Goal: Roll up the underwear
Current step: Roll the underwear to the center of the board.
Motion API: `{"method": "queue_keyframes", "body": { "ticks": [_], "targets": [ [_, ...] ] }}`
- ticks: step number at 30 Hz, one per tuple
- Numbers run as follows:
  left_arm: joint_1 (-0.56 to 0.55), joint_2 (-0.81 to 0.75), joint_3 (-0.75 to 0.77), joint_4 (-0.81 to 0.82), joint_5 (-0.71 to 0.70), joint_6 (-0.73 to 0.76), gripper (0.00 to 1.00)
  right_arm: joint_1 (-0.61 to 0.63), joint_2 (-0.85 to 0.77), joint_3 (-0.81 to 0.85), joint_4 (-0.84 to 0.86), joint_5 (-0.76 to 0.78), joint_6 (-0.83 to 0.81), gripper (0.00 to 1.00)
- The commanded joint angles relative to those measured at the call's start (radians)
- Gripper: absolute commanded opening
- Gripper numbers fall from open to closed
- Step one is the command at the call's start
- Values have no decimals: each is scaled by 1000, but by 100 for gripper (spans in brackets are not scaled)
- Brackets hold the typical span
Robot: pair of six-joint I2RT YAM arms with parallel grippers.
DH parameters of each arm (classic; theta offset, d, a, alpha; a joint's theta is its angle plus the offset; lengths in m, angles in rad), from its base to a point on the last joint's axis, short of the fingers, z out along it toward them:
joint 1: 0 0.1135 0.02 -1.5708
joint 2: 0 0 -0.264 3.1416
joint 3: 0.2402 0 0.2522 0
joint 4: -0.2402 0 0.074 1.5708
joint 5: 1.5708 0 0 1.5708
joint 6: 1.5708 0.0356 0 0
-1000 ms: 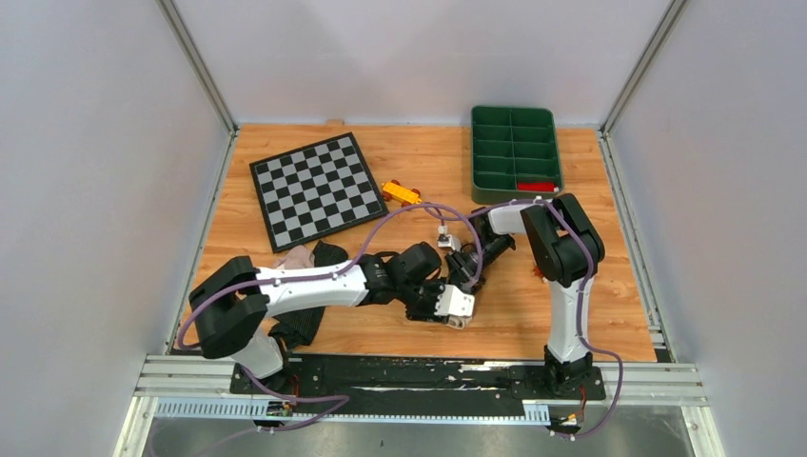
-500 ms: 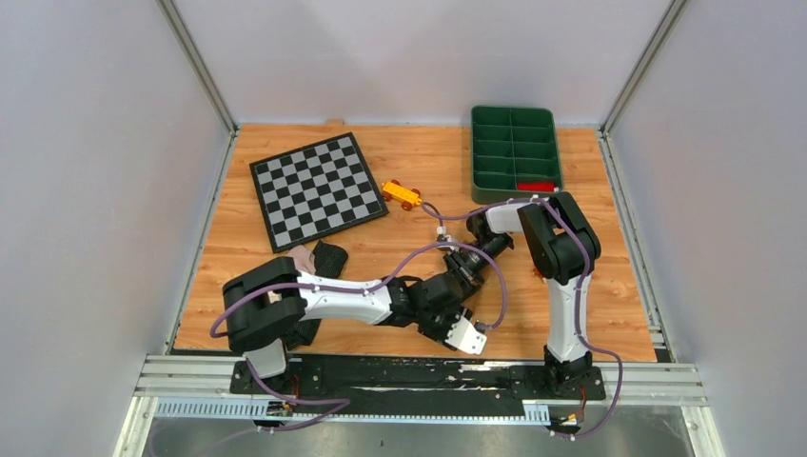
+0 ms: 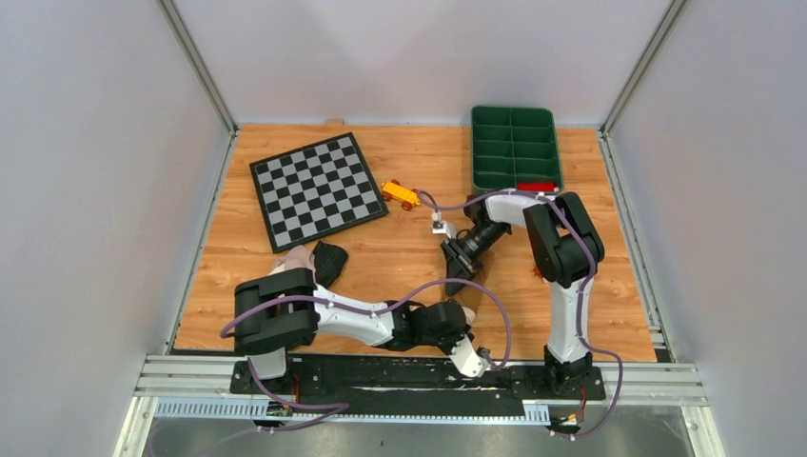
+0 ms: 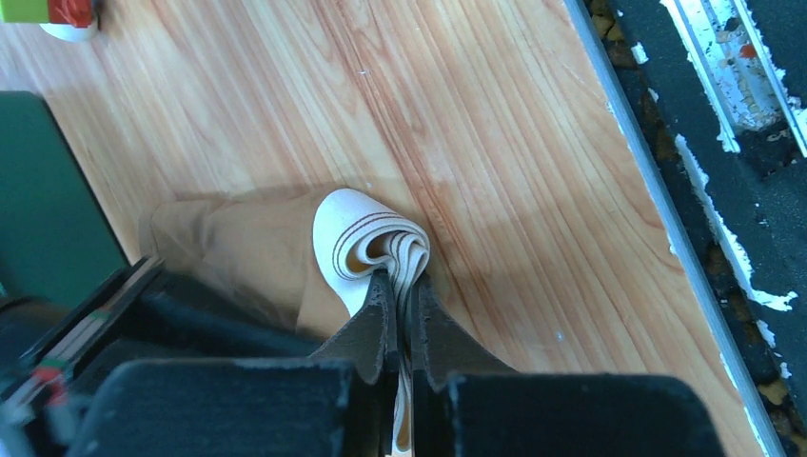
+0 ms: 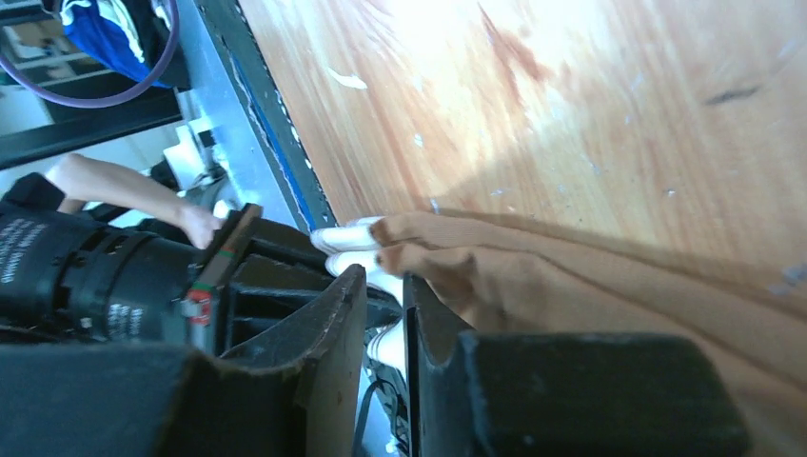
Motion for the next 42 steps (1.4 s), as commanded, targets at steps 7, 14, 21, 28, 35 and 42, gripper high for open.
{"method": "queue_keyframes", "body": {
  "ticks": [7, 14, 21, 28, 35, 42],
  "targets": [
    [21, 10, 101, -390, 160, -41, 0, -132, -337, 136, -69, 247, -80, 35],
    [114, 15, 237, -649, 342, -129, 0, -200, -368, -42, 4, 387, -42, 35],
    [143, -26, 205, -651, 366, -169, 0, -125, -214, -10, 65, 430, -49, 30],
    [144, -72, 195, -660, 328, -220, 0, 16, 49, 256, 58, 416, -3, 27],
    [172, -97, 177, -654, 270, -323, 0, 37, 174, 518, -34, 406, -16, 27],
    [368, 1, 315, -810, 636, -347, 0, -121, -73, 432, -42, 351, -90, 31]
  ]
}}
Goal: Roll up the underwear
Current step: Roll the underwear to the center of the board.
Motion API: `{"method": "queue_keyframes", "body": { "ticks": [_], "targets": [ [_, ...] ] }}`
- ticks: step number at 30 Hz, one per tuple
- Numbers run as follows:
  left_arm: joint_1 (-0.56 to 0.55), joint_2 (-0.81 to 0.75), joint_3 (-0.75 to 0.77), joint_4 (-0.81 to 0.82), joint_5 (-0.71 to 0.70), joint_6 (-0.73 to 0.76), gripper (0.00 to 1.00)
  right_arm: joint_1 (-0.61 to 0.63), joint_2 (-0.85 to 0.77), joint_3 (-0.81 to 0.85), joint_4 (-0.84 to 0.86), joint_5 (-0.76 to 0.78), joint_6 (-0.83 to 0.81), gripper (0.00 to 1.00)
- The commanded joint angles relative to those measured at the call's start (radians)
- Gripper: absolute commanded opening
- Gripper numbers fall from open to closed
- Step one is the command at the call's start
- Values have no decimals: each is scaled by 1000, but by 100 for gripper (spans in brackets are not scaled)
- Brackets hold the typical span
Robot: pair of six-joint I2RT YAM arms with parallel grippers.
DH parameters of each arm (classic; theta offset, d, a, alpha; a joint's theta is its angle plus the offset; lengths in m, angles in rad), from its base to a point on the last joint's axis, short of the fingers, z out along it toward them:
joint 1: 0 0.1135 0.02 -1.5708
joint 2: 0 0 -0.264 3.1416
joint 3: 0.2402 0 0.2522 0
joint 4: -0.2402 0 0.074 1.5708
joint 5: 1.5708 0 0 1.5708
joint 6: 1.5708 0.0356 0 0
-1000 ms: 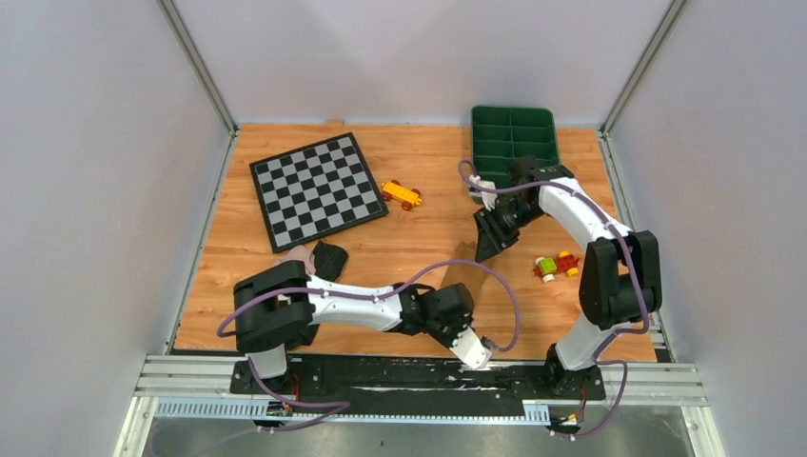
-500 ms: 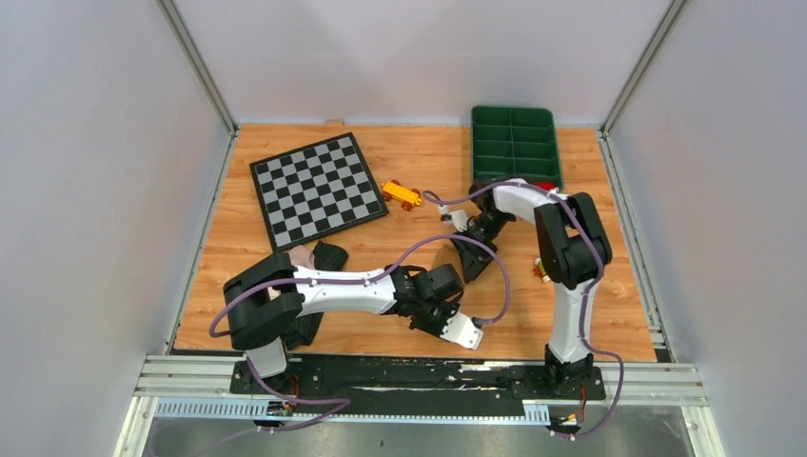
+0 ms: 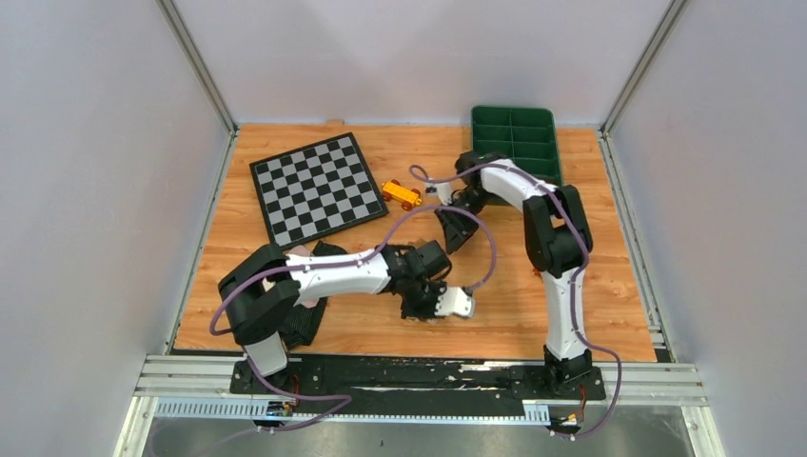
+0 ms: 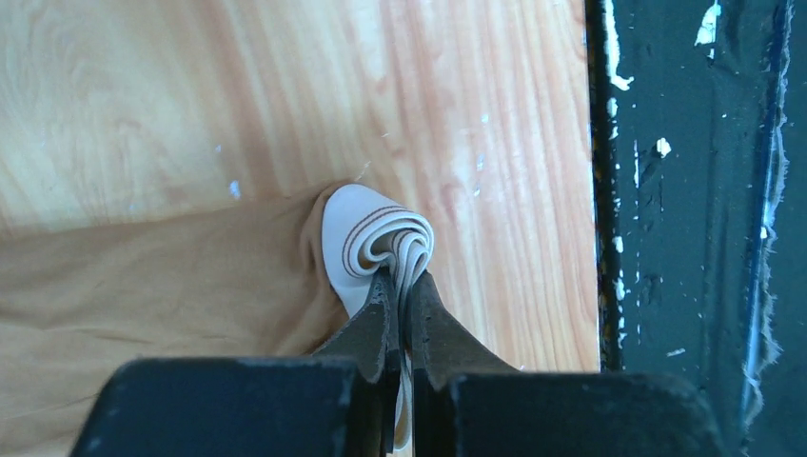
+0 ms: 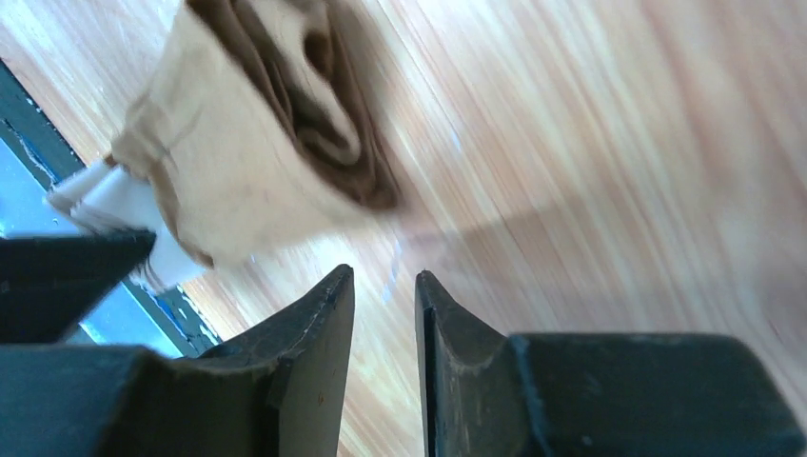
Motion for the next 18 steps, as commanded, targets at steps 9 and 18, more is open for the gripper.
{"method": "queue_keyframes", "body": {
  "ticks": [9, 18],
  "targets": [
    [261, 410, 396, -498, 619, 136, 0, -334, -759, -486, 230, -153, -290, 36],
    [453, 848, 802, -1045, 955, 383, 0, -205, -916, -674, 277, -222, -474, 36]
  ]
}}
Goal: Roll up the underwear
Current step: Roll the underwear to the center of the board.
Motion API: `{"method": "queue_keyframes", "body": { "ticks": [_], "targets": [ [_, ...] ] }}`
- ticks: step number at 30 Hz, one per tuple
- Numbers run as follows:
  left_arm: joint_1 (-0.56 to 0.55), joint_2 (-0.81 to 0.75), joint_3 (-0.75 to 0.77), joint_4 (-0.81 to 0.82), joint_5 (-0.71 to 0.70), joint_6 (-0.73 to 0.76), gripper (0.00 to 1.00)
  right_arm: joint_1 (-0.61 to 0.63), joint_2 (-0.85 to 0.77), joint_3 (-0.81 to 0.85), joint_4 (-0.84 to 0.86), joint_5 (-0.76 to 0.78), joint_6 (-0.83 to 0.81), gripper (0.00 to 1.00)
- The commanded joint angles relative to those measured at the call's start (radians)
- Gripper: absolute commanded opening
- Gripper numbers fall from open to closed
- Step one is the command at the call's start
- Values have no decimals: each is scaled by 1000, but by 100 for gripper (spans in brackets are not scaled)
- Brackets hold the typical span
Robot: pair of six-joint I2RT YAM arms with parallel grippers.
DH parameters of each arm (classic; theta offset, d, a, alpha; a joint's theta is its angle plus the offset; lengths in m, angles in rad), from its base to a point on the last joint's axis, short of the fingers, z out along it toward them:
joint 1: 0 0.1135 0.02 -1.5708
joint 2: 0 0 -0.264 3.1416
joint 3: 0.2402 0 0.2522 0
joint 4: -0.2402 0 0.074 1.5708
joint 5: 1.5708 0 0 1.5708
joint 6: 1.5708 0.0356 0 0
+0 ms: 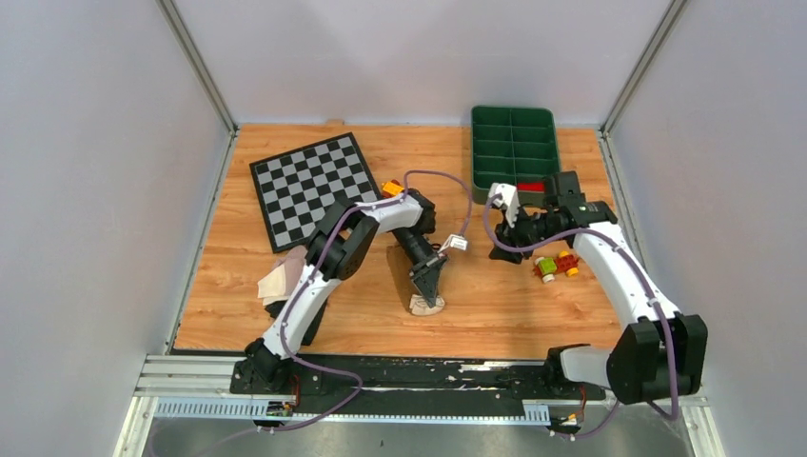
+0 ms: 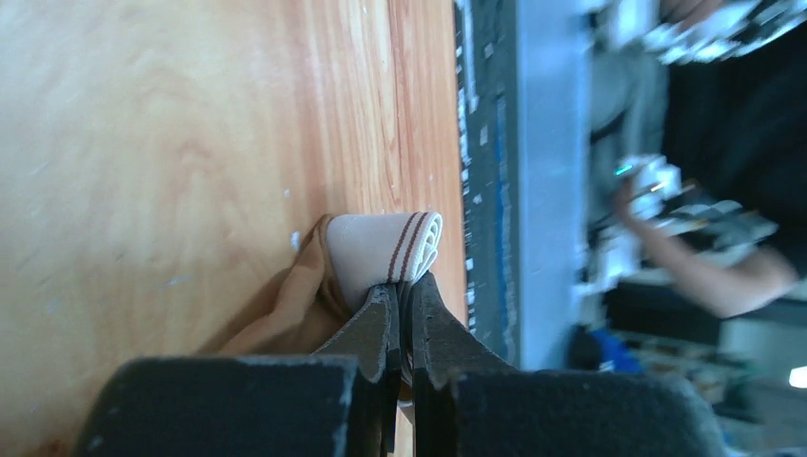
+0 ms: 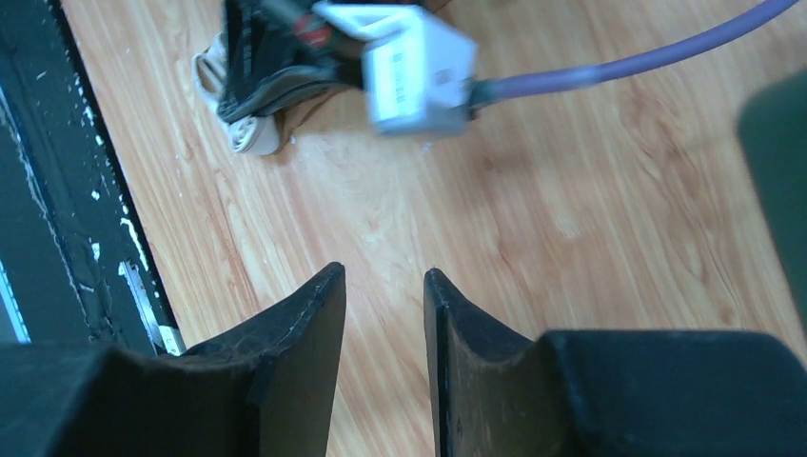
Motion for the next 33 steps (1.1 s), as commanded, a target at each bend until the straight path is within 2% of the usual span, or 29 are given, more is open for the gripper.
{"method": "queue_keyframes", "body": {
  "ticks": [1, 4, 11, 15, 19, 22, 25, 30, 33],
  "targets": [
    [105, 124, 63, -224, 198, 137, 0, 91, 76, 13, 24, -47, -147, 36],
    [125, 109, 41, -223, 210, 152, 0, 161, 138, 24, 10, -52, -158, 35],
    [124, -21, -93, -223, 216, 225, 0, 308, 202, -36, 146, -3, -80, 34],
    [124, -70, -130, -224, 198, 257, 0, 299, 238, -12, 249, 21, 93, 28],
    [124, -107, -179, -224, 208, 287, 0, 270, 261, -26, 351, -66, 328, 26],
    [124, -127, -212, -224, 209, 289, 0, 275, 266, -55, 384, -148, 380, 25],
    [124, -141, -259, -220, 200, 294, 0, 286, 271, -73, 375, -149, 377, 26],
    [124, -150, -354, -103, 184, 207, 0, 285, 288, -65, 362, -146, 366, 26],
    [125, -193, -410, 44, 141, 60, 0, 287, 304, -54, 350, -154, 366, 26]
  ]
}}
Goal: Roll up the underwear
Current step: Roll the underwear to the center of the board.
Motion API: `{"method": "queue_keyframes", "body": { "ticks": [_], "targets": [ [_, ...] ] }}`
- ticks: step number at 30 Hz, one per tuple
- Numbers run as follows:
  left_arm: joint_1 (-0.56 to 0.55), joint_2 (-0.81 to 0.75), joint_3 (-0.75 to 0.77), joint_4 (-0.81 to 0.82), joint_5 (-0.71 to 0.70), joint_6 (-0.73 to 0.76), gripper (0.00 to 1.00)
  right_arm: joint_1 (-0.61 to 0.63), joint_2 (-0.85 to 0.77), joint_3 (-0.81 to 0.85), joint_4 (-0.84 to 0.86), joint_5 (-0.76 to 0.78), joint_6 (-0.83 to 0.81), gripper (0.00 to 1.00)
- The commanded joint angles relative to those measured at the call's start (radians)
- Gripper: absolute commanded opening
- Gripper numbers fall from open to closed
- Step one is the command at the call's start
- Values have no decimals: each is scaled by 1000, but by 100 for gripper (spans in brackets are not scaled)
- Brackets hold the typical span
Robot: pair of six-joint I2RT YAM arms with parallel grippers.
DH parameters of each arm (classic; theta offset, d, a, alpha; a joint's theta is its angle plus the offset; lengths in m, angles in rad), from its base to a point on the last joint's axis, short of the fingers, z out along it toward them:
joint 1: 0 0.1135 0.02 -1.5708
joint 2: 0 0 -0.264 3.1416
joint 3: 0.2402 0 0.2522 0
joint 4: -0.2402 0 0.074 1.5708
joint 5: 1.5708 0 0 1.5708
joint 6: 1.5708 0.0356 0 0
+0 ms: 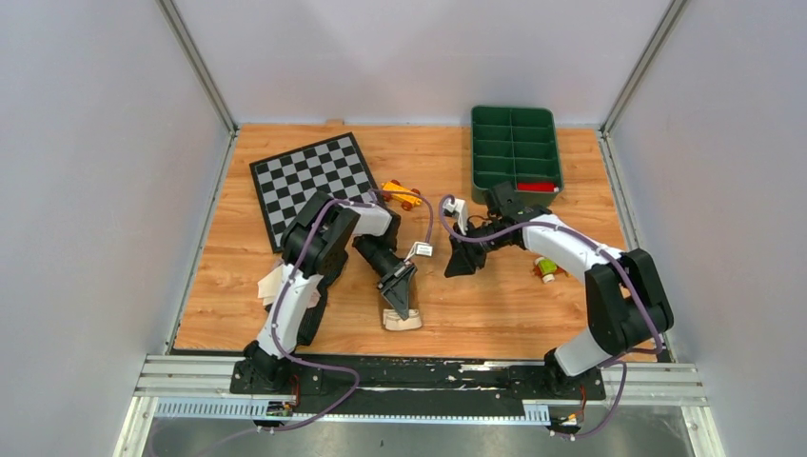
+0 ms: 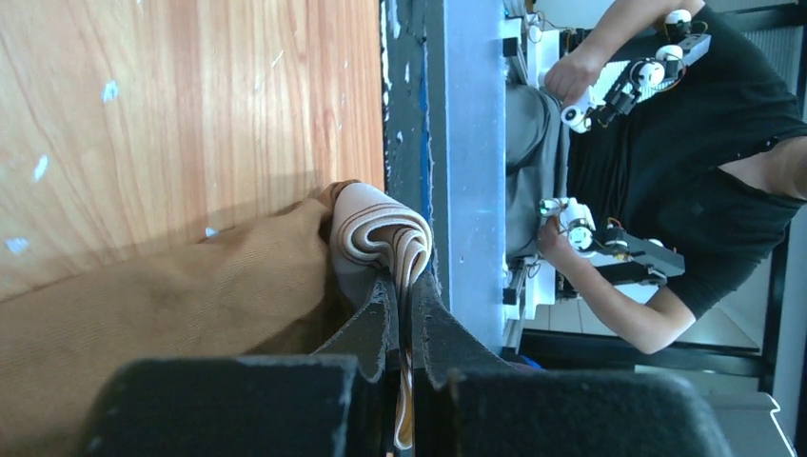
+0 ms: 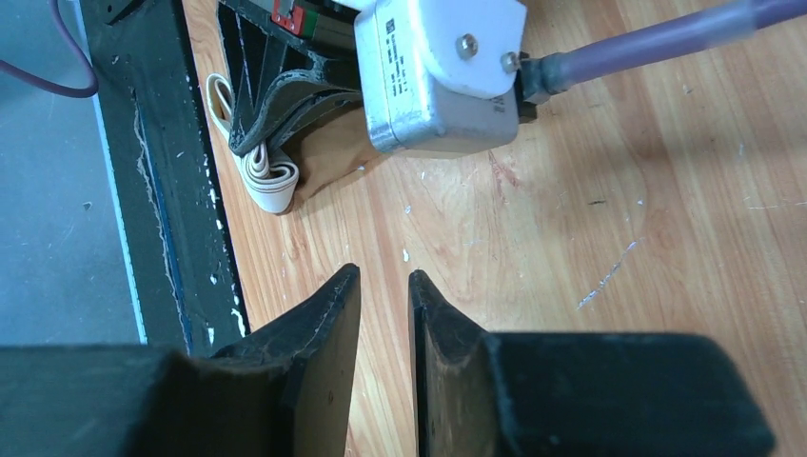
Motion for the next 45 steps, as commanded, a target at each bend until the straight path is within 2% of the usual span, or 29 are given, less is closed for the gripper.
{"method": "queue_keyframes", "body": {
  "ticks": [1, 4, 6, 12, 17, 20, 26, 31, 41, 45],
  "targets": [
    [-2, -131, -76, 258, -68, -267, 0, 8, 25, 21, 23, -45, 18, 26],
    [2, -257, -226, 619, -227, -562, 0, 24, 54, 25, 29, -39, 44, 25],
    [9, -306, -287, 787, -286, -680, 0, 42, 78, 26, 41, -65, 73, 25],
    [14, -219, -219, 664, -247, -601, 0, 144, 106, 48, 33, -66, 53, 24],
    [32, -171, -197, 647, -209, -592, 0, 297, 6, 48, -36, 29, -124, 24],
    [57, -137, -179, 630, -174, -585, 0, 412, -69, 16, -61, 151, -240, 26],
    [62, -55, -131, 547, -138, -535, 0, 585, -41, -19, 16, 385, -336, 37],
    [64, -7, -82, 452, -114, -458, 1, 651, 18, -13, 101, 522, -353, 44],
    [67, 4, -68, 416, -109, -427, 1, 724, 64, -122, 237, 704, -372, 45],
    [67, 5, -65, 401, -109, -417, 7, 771, 79, -182, 273, 748, -394, 45]
  ]
}}
